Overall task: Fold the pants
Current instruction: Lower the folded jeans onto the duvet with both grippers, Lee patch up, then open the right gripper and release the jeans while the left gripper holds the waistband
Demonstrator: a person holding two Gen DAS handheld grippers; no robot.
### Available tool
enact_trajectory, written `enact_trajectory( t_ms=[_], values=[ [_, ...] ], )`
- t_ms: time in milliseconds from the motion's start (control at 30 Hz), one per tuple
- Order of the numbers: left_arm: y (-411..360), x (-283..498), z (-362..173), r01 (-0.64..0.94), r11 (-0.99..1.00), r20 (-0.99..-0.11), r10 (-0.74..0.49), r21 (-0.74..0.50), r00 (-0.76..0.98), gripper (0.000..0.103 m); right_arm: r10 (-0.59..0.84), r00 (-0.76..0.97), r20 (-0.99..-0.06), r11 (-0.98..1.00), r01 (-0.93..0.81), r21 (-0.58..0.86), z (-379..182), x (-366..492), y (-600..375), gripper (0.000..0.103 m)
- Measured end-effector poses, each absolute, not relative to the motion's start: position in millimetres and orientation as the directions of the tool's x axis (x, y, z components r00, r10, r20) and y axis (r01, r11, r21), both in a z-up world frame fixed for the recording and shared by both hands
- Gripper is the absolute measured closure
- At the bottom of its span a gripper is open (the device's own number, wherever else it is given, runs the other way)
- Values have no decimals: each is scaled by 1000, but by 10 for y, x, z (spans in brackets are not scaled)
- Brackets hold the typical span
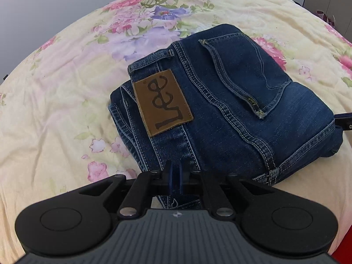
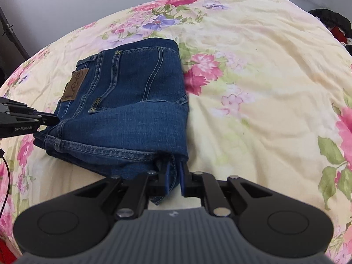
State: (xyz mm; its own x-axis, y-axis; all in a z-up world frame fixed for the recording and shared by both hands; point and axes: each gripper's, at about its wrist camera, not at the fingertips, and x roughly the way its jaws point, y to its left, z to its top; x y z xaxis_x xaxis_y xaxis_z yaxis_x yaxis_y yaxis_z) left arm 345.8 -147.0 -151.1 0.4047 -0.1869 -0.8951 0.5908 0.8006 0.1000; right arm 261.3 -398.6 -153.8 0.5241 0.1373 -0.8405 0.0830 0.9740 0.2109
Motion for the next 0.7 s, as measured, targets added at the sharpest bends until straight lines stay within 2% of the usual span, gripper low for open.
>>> enact_trajectory(
  t_ms=[300, 333, 367, 433, 533, 600, 633, 700],
  values=[
    [-1497, 3578, -1649, 585, 805, -913, -162, 98, 375, 97, 88, 483, -871, 984, 92, 151, -1796, 2764, -3827, 85],
    [-1484, 3586, -1654, 583, 807, -913, -165, 92, 374, 97, 67, 487, -871, 987, 93, 128, -1784, 2722, -3803, 79],
    [-1471, 3589, -1656, 584, 807, -913, -170, 88, 372, 97, 43, 489, -872, 988, 107, 108, -1768, 2679, -3799, 66],
    [-1441, 3592, -1657, 589, 804, -911, -183, 78, 370, 97, 36, 505, -862, 985, 129, 117, -1751, 2570, -3854, 61],
    [-1418, 3604, -1673, 588, 806, -909, -195, 65, 369, 97, 80, 525, -847, 971, 151, 185, -1802, 2506, -3963, 64],
    [-1413, 3607, -1677, 581, 811, -909, -196, 61, 368, 97, 100, 533, -840, 967, 147, 209, -1821, 2521, -3952, 81],
    [-1413, 3605, -1677, 579, 813, -909, -193, 63, 370, 97, 111, 528, -842, 967, 136, 213, -1812, 2534, -3909, 97],
    [-1417, 3592, -1673, 582, 810, -908, -189, 71, 374, 97, 61, 536, -842, 986, 101, 136, -1724, 2498, -3755, 98]
  ],
)
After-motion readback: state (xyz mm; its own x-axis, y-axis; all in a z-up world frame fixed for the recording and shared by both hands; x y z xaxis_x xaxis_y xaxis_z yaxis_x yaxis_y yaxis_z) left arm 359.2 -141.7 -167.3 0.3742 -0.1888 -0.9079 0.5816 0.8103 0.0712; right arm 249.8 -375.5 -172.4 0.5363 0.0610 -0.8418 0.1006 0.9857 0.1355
